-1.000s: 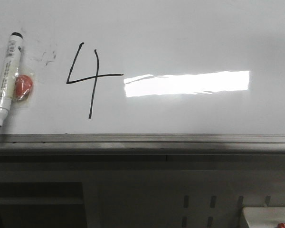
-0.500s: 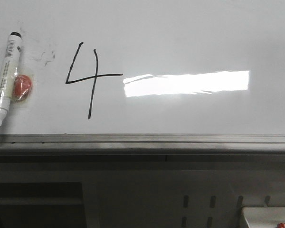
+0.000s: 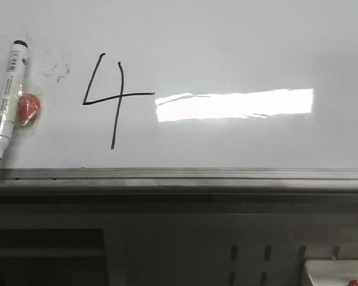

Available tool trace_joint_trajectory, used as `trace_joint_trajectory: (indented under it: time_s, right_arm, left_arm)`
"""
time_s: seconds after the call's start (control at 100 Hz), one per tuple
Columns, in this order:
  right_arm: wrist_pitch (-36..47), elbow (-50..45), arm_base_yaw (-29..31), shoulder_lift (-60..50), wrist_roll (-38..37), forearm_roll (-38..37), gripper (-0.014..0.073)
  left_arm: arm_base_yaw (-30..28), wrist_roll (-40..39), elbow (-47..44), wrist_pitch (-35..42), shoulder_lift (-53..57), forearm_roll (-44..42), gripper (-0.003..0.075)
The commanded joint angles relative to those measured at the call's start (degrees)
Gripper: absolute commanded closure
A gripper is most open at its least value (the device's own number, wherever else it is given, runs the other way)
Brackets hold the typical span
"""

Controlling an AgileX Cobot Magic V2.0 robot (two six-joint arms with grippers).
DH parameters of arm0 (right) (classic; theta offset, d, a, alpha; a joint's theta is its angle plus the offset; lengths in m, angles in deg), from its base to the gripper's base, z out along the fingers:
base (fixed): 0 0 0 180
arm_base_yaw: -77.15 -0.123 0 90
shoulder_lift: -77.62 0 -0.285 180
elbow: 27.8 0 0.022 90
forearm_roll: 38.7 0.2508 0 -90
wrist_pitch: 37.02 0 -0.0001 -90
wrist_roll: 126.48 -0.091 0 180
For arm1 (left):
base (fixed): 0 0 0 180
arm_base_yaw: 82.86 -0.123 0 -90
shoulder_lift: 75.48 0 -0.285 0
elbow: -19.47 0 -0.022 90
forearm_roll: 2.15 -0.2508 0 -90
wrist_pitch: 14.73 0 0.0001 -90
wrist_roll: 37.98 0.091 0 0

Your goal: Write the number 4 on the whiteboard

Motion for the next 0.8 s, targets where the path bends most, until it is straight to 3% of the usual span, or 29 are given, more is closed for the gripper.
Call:
trace_joint_trajectory:
  time_s: [0.0, 0.12, 0.34, 0.52, 0.79]
  right_arm:
    - [4.4, 1.6, 0.2, 0.3, 0.0, -0.2, 0.0658]
    - [4.4, 1.6, 0.2, 0.3, 0.0, -0.2, 0.0658]
    - [4.4, 1.6, 0.2, 0.3, 0.0, -0.2, 0.0658]
    - [4.4, 1.6, 0.2, 0.3, 0.0, -0.2, 0.0658]
    - [4.4, 1.6, 0.2, 0.3, 0.0, -0.2, 0.0658]
  left_arm:
    - [-0.3, 0.0, -0.8, 5.4, 0.0, -1.1, 0.0741]
    - [-3.7, -1.0, -4.8, 6.5, 4.5, -13.0, 0.0741]
    - [-14.2, -19.7, -11.4, 9.0, 10.8, -22.6, 0.0741]
    - [-20.9, -19.8, -13.6, 6.5, 13.7, -23.3, 0.0741]
    - [-22.3, -22.5, -20.3, 7.0, 13.7, -23.2, 0.0741]
